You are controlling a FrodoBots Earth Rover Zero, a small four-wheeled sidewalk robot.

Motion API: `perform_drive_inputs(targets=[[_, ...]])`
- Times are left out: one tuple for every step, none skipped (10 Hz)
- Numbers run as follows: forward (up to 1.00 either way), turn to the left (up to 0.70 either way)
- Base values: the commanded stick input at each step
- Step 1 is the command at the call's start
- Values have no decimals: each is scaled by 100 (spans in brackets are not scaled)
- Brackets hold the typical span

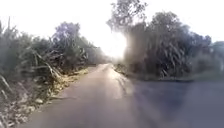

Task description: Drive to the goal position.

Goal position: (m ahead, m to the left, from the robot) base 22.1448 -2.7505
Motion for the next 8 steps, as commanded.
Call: perform_drive_inputs(targets=[[100,0],[100,0],[100,0],[100,0],[100,0],[100,0],[100,0],[100,0]])
